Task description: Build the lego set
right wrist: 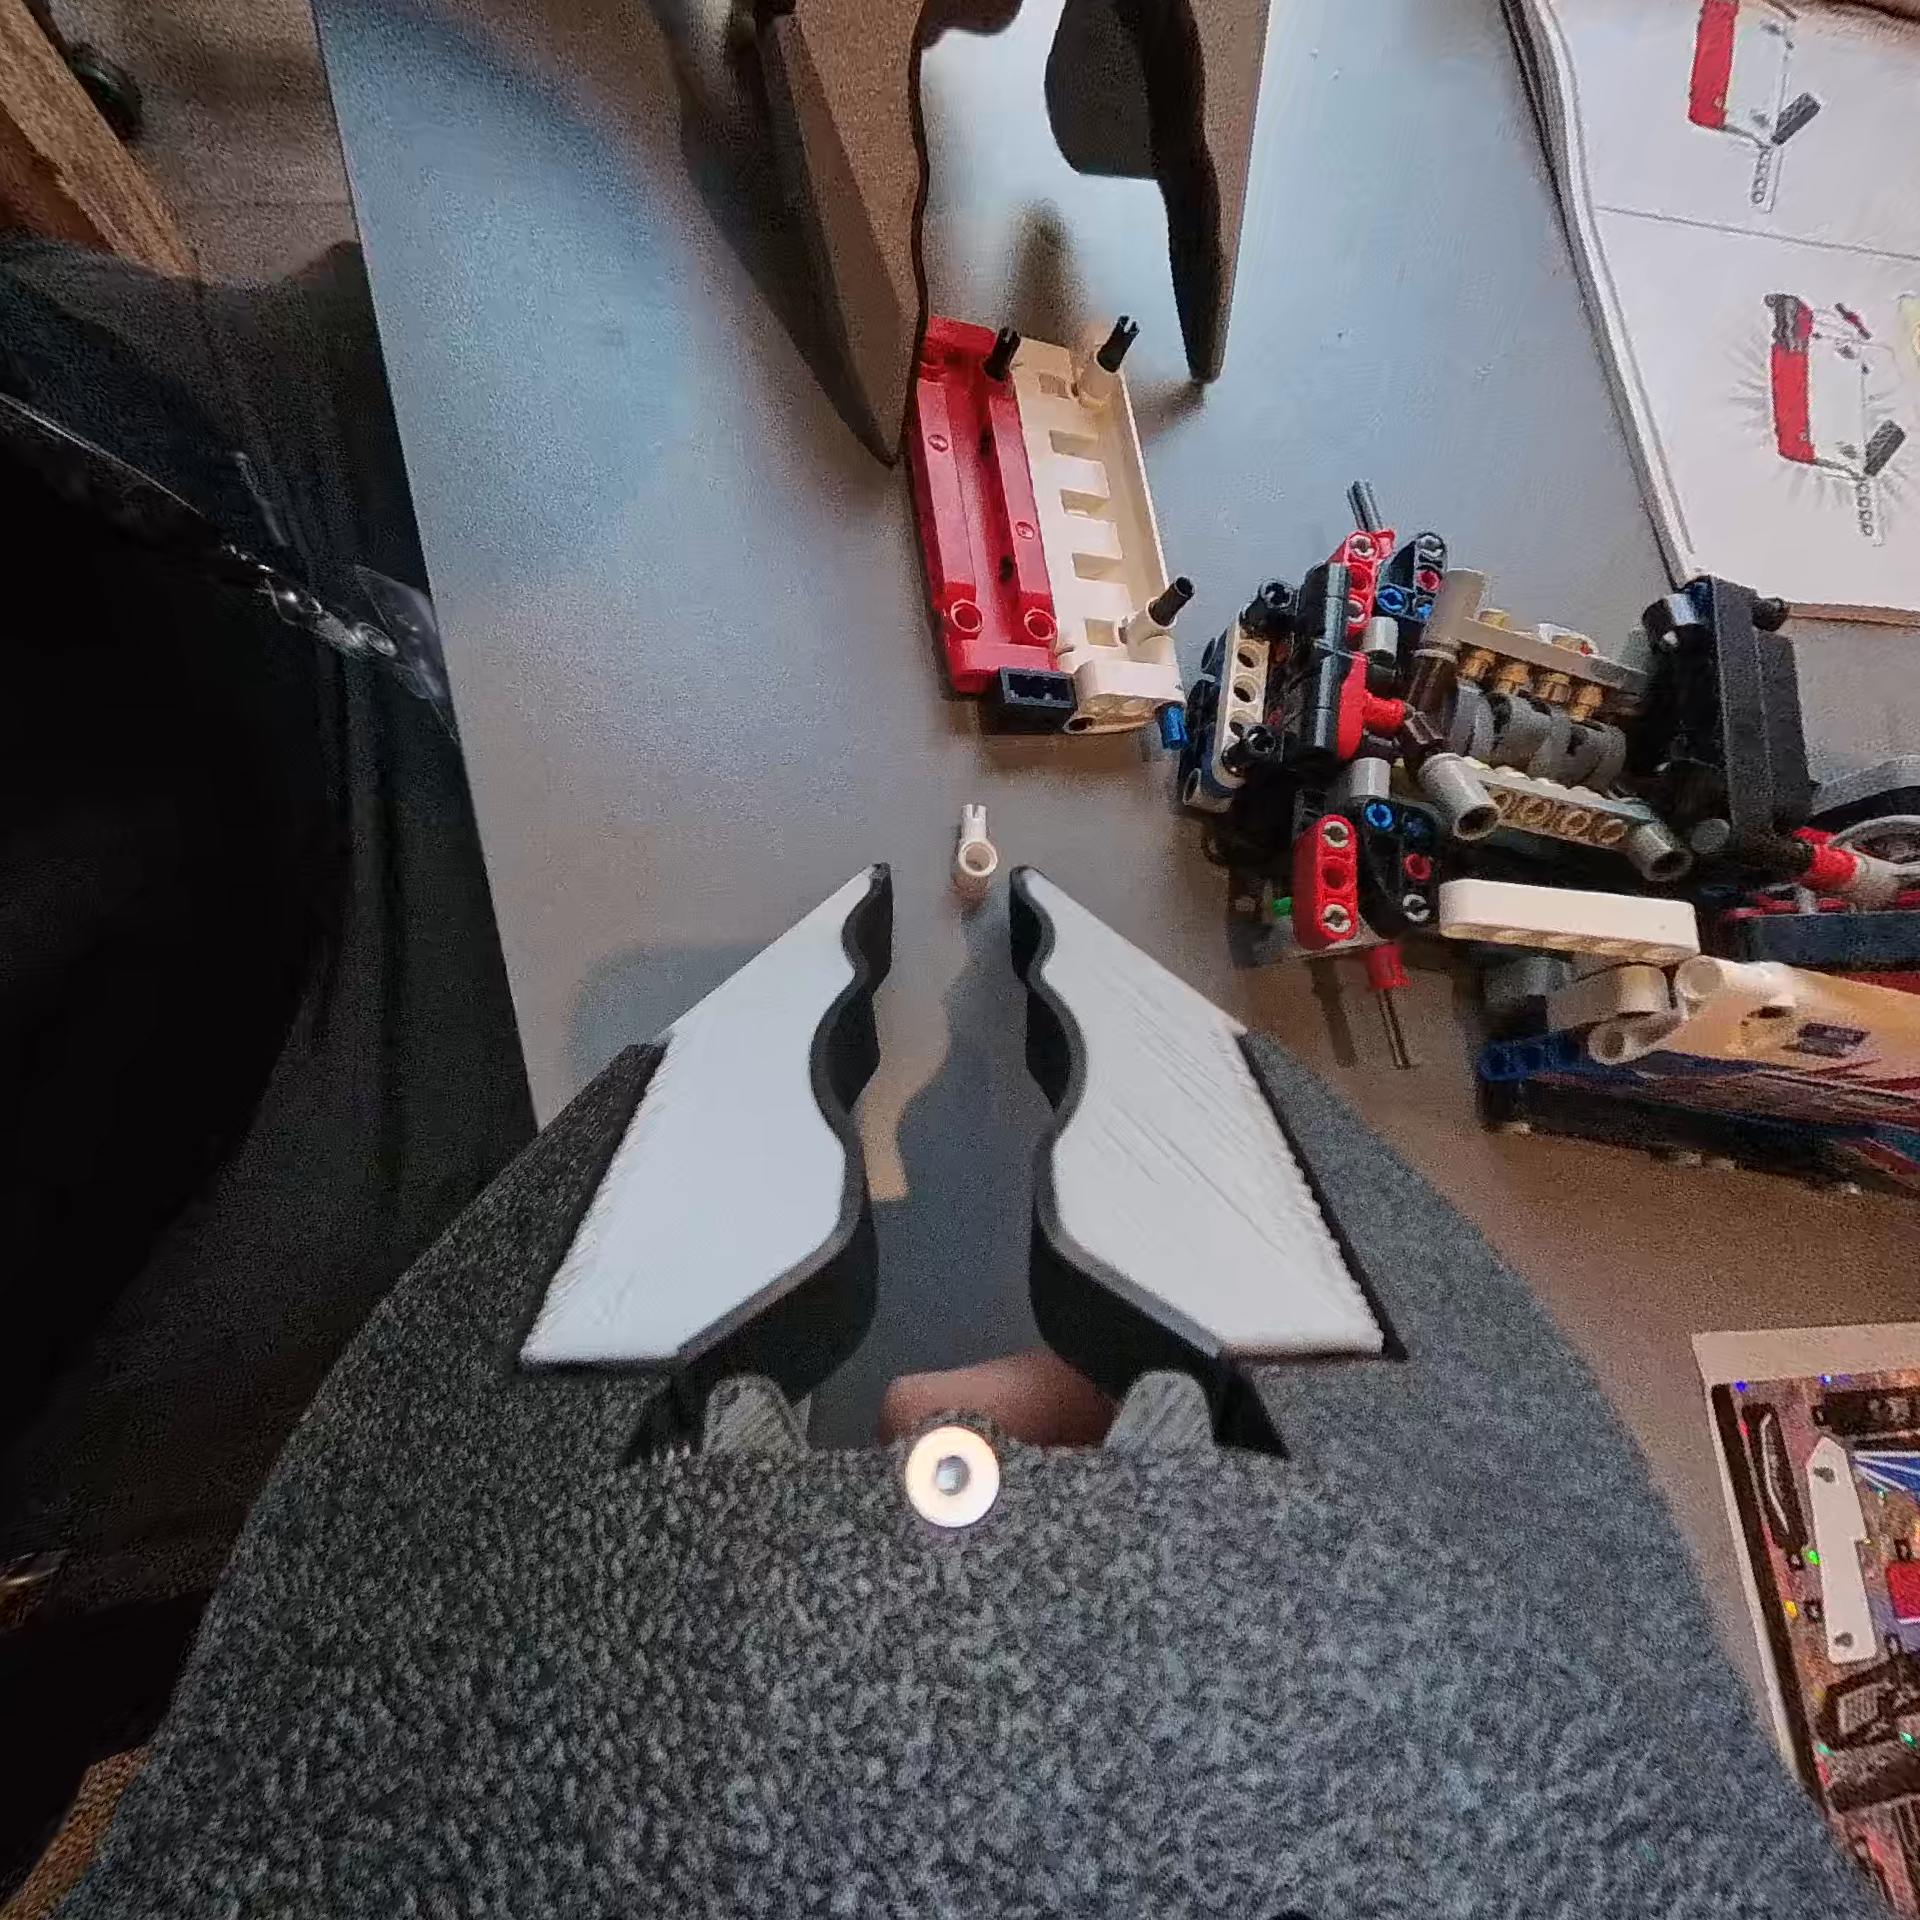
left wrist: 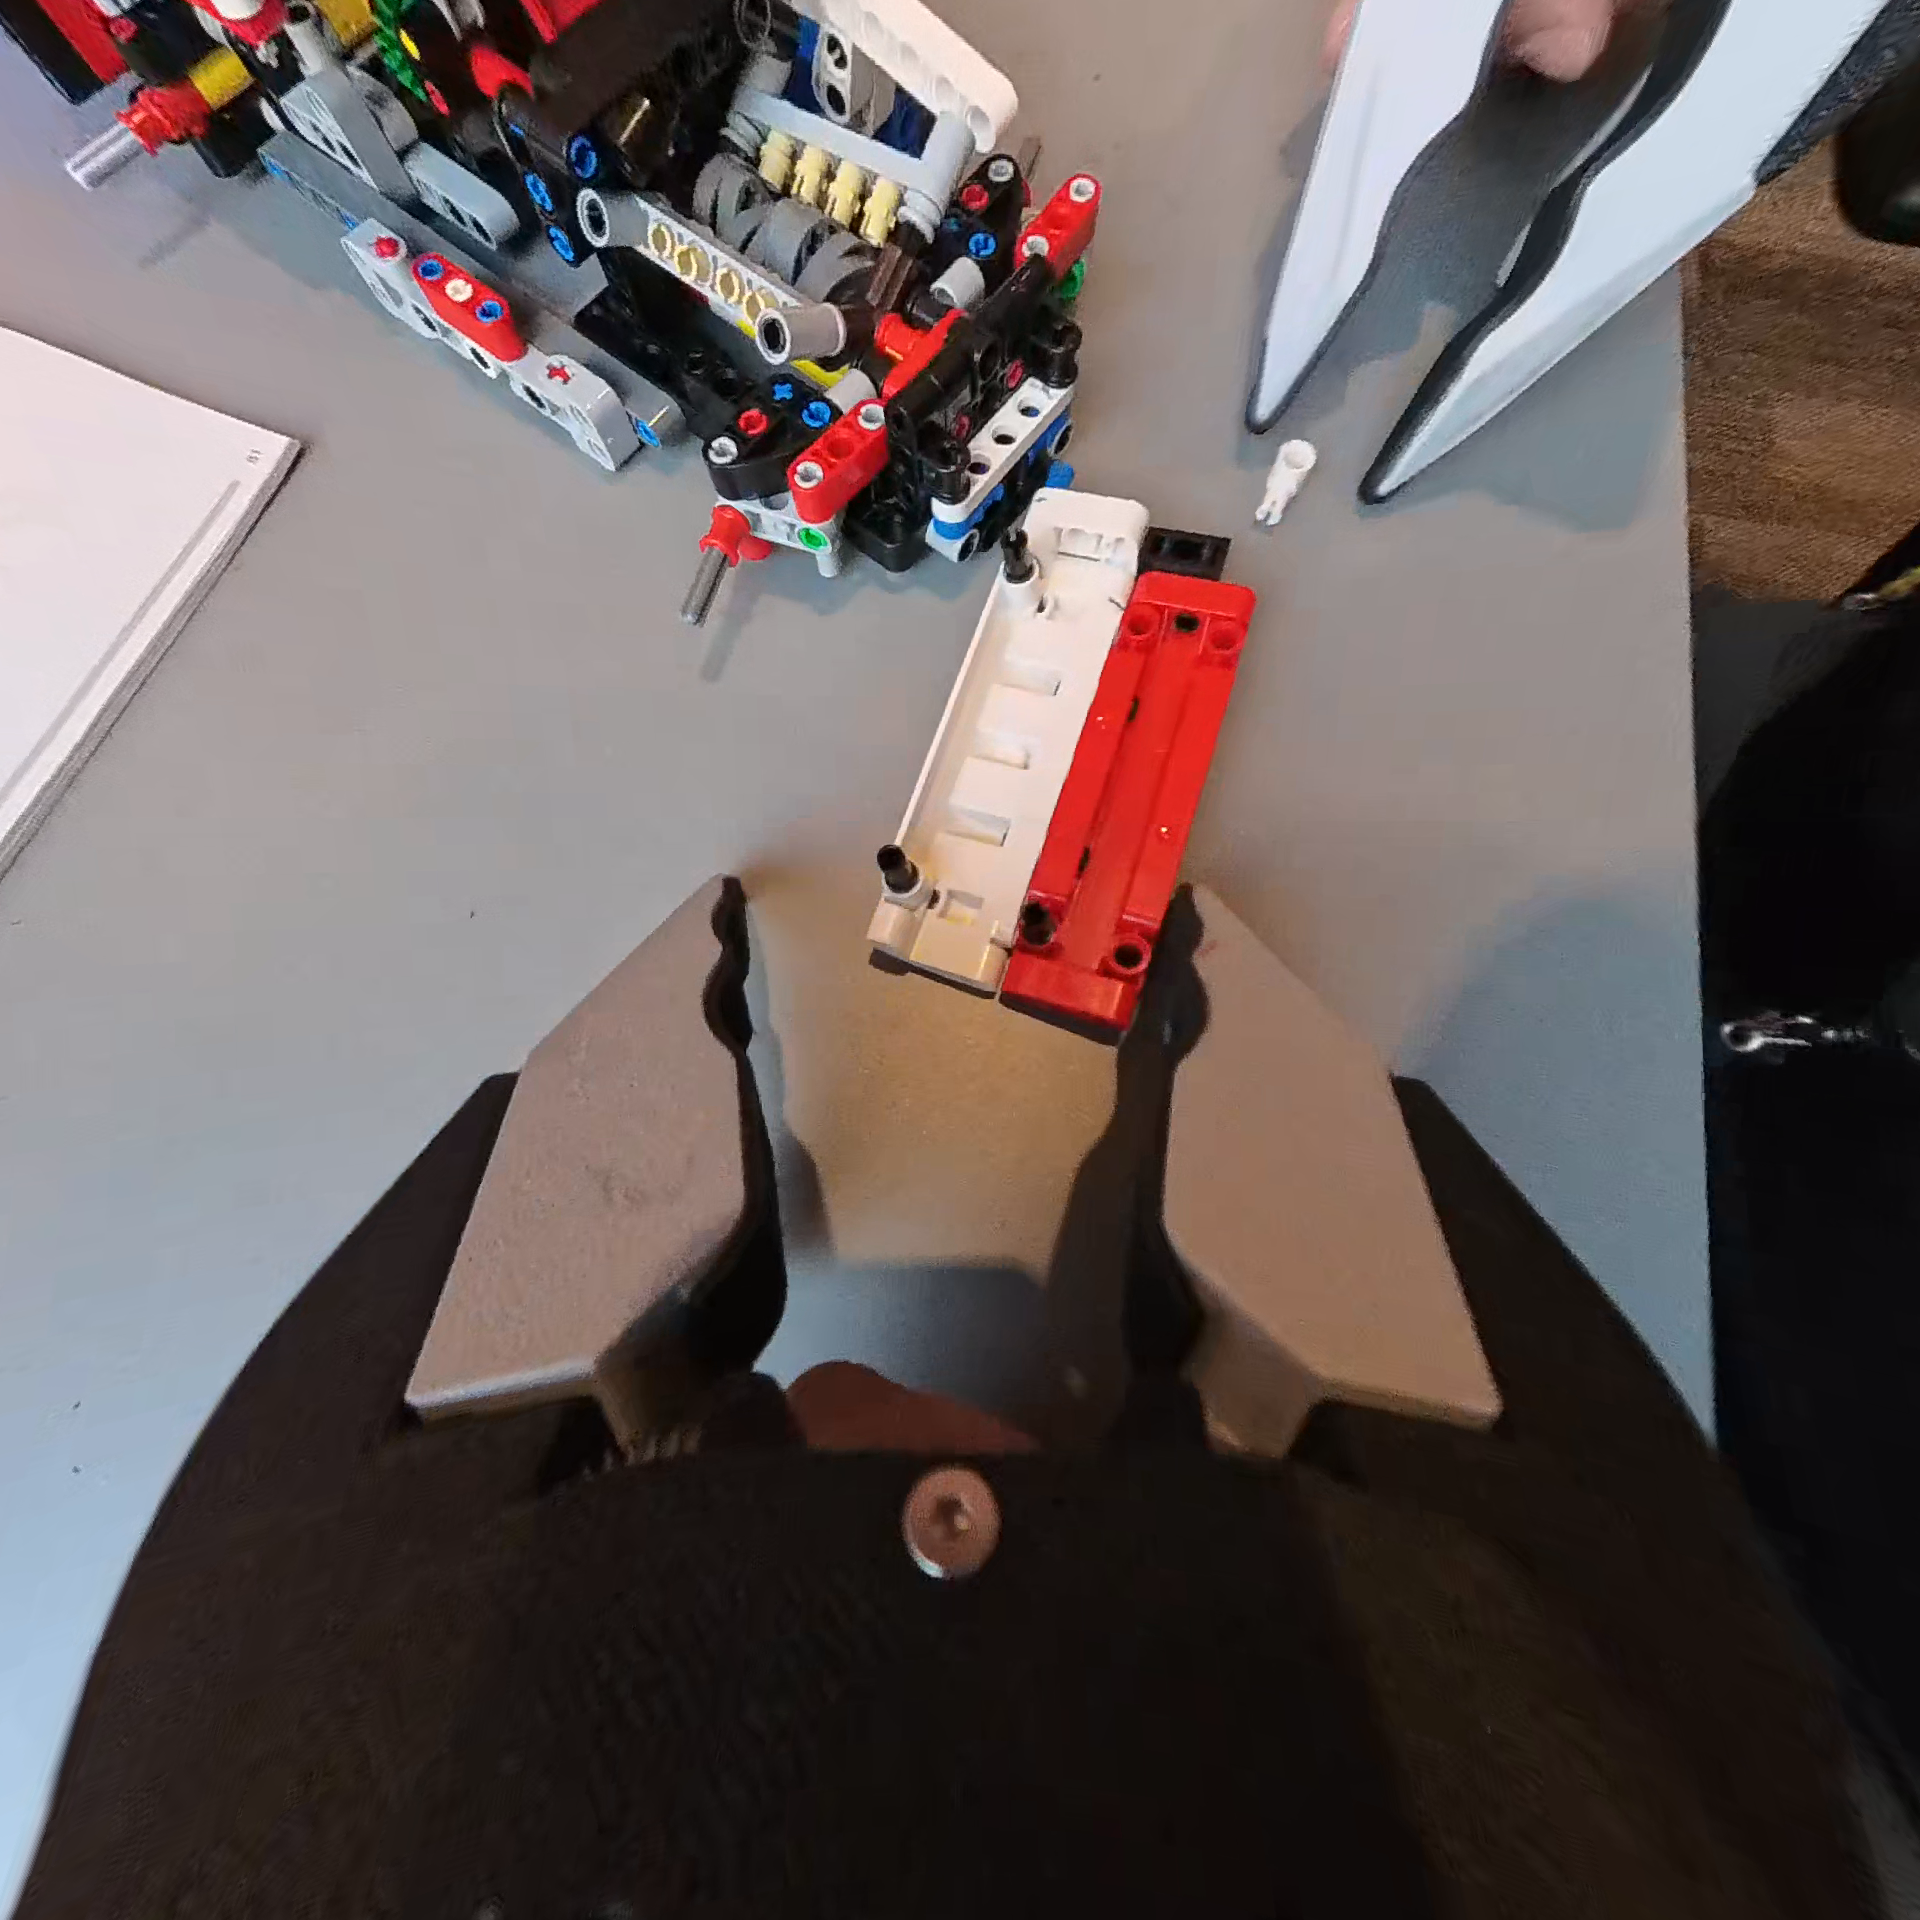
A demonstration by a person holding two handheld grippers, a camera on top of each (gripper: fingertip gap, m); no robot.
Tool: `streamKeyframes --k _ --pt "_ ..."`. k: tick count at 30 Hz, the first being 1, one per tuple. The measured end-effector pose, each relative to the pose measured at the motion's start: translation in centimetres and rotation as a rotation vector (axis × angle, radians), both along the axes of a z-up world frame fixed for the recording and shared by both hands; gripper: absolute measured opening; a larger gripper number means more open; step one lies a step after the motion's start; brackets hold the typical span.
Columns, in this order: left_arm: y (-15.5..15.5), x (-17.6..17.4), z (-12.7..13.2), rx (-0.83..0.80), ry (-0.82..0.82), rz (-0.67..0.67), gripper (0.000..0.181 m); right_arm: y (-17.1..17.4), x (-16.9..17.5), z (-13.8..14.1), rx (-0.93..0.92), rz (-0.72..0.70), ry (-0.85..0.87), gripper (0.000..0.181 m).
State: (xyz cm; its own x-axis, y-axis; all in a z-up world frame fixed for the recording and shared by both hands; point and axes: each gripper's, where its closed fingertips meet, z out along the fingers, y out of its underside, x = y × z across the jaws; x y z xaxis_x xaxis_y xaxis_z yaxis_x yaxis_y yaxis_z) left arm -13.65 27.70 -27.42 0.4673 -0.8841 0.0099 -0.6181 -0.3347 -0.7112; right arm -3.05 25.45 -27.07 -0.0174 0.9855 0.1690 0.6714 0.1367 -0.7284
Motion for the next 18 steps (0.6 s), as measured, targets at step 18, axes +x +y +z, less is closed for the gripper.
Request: streamKeyframes --k 18 --pt "0.28 0.23 0.08 0.003 -0.004 0.006 0.066 0.03 -0.21 -0.28 -0.088 0.024 -0.008 0.007"
